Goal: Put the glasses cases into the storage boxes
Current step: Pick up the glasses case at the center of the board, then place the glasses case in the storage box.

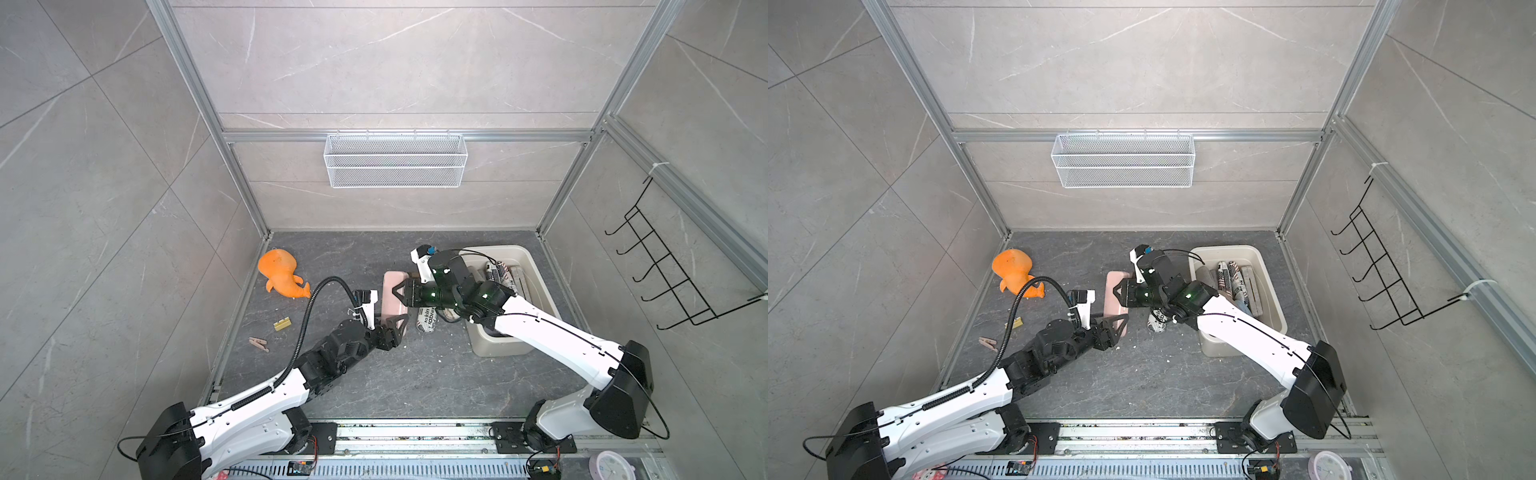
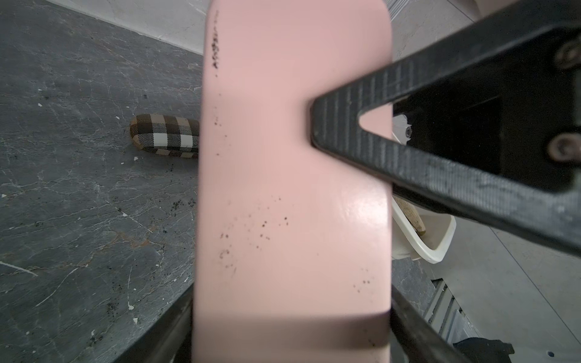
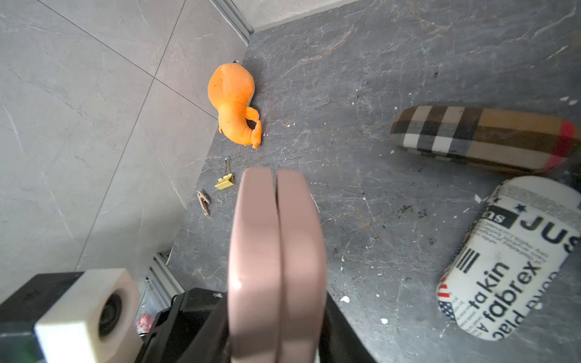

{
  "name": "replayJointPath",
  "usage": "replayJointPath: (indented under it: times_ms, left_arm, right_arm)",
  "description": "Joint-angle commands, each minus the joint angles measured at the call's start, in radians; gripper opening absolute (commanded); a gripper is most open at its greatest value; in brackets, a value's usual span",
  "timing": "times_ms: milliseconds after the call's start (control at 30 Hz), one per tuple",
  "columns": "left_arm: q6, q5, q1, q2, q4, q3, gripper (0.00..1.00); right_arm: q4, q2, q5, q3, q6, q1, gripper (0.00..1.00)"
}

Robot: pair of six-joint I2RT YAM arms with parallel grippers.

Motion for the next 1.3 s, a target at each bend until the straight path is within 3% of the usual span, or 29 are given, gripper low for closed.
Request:
replayJointPath:
  times_ms: [0,133,267,433,733,1000,1267]
  left_arm:
    - [0.031,0.013,0.001,-0.014,0.064,0.030,0.78]
    - [0.000,-0.046,0.000,-0.034,0.016,0.021,0.99]
    - [-0.008,-0.065,0.001,-0.112,-0.078,0.011,1.00]
    - [-0.058,-0.186,0.000,-0.218,-0.307,0.023,1.00]
    - [-0.162,-0.362,0.001,-0.328,-0.547,0.009,0.99]
    - [-0.210,-0.376,0.000,-0.326,-0.594,-0.020,0.99]
    - [-0.179,-0.386,0.002,-0.340,-0.590,-0.040,0.99]
  right_arm:
    - [0.013,-0.005,-0.013,0.034,-0.009,0.004,0.37]
    - [-0.003,-0.029,0.016,0.045,-0.019,0.005,0.35]
    - [-0.057,-0.045,0.073,0.090,-0.054,0.002,0.35]
    - [-0.143,-0.028,0.128,0.163,-0.110,-0.016,0.35]
    - [-0.318,-0.082,0.183,0.235,-0.209,-0.147,0.35]
    - [-0.529,-0.121,0.302,0.301,-0.346,-0.357,0.35]
    - [-0.639,-0.072,0.386,0.330,-0.437,-0.452,0.35]
